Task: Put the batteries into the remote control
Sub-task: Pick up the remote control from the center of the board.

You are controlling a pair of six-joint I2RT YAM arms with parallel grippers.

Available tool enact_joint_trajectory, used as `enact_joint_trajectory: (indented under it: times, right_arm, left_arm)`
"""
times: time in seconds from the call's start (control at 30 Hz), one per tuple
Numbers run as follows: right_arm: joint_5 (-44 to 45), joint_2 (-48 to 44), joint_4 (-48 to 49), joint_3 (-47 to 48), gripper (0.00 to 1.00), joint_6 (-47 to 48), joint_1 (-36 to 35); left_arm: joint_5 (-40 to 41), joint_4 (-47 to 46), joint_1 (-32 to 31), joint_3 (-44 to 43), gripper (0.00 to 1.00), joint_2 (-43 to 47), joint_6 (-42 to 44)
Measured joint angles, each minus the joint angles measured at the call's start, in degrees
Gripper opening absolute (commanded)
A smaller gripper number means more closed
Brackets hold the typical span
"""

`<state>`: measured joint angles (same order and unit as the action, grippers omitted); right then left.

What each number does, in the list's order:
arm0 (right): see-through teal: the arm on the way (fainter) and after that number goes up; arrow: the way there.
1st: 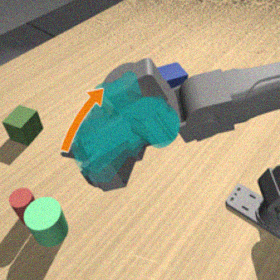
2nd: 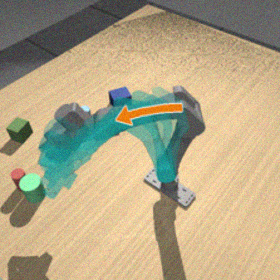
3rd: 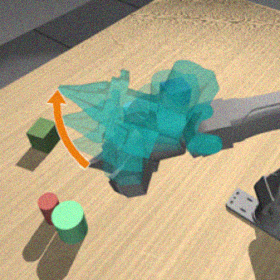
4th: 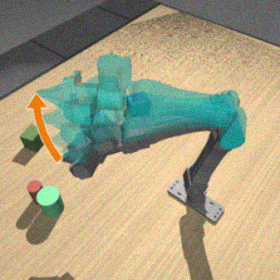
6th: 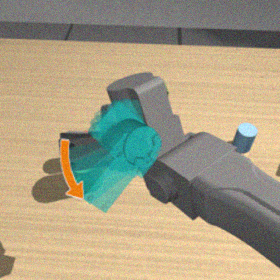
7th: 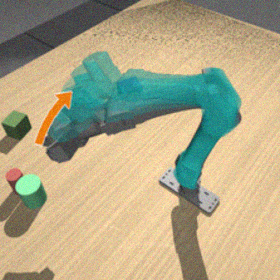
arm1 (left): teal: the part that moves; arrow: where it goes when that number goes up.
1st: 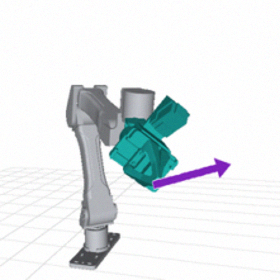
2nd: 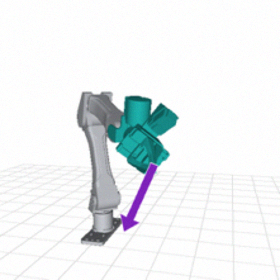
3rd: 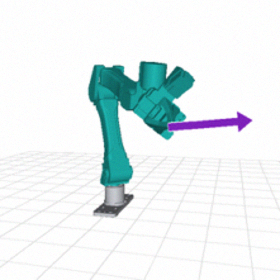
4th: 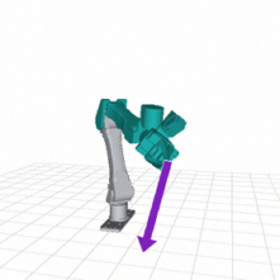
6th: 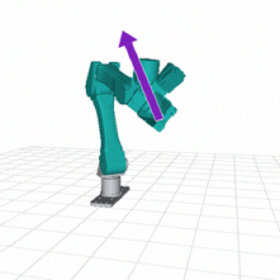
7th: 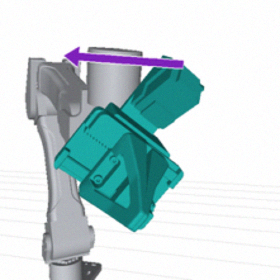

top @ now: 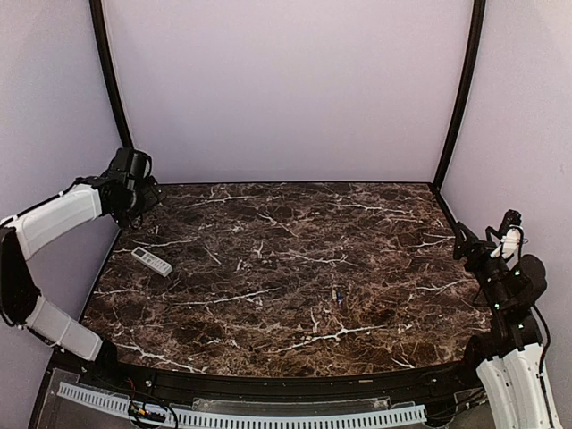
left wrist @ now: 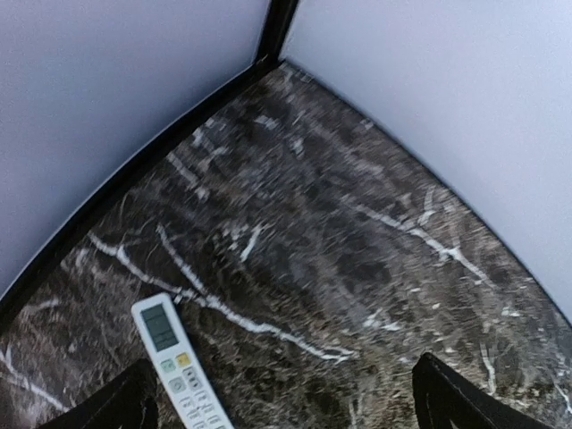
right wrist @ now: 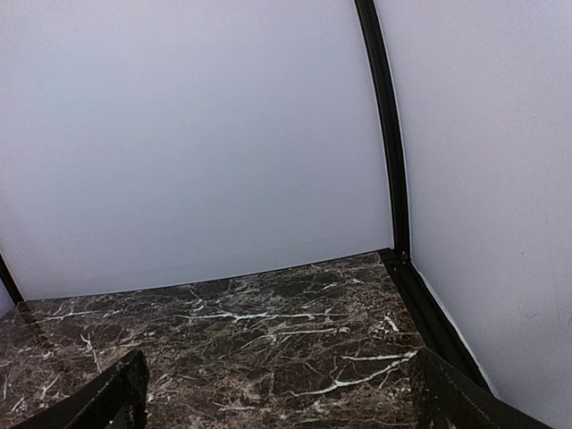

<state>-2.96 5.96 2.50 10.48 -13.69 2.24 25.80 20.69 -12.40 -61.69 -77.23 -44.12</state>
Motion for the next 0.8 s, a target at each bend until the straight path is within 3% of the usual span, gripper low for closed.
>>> enact_joint_trajectory:
  times: [0.13, 0.27, 0.6, 0.8]
  right_arm:
    - [-0.04, 0.07, 0.04, 0.0, 0.99, 0.13, 0.0]
    - [-0.24, 0.24, 0.04, 0.0, 0.99, 0.17, 0.0]
    - [-0.48, 1.79, 0.48, 0.0, 0.99, 0.2, 0.0]
    - [-0.48, 2.43, 0.48, 0.0, 0.99, 0.2, 0.0]
  left_arm:
    - [-0.39, 14.45, 1.73, -8.87, 0.99, -15.58, -8.7]
    - [-5.16, 20.9, 4.83, -9.31, 0.99, -25.66, -12.81]
    - [-10.43, 21.31, 8.28, -6.8, 0.96, -26.75, -14.56]
    - [-14.25, 21.16, 8.83, -7.93, 0.84, -29.73, -14.38]
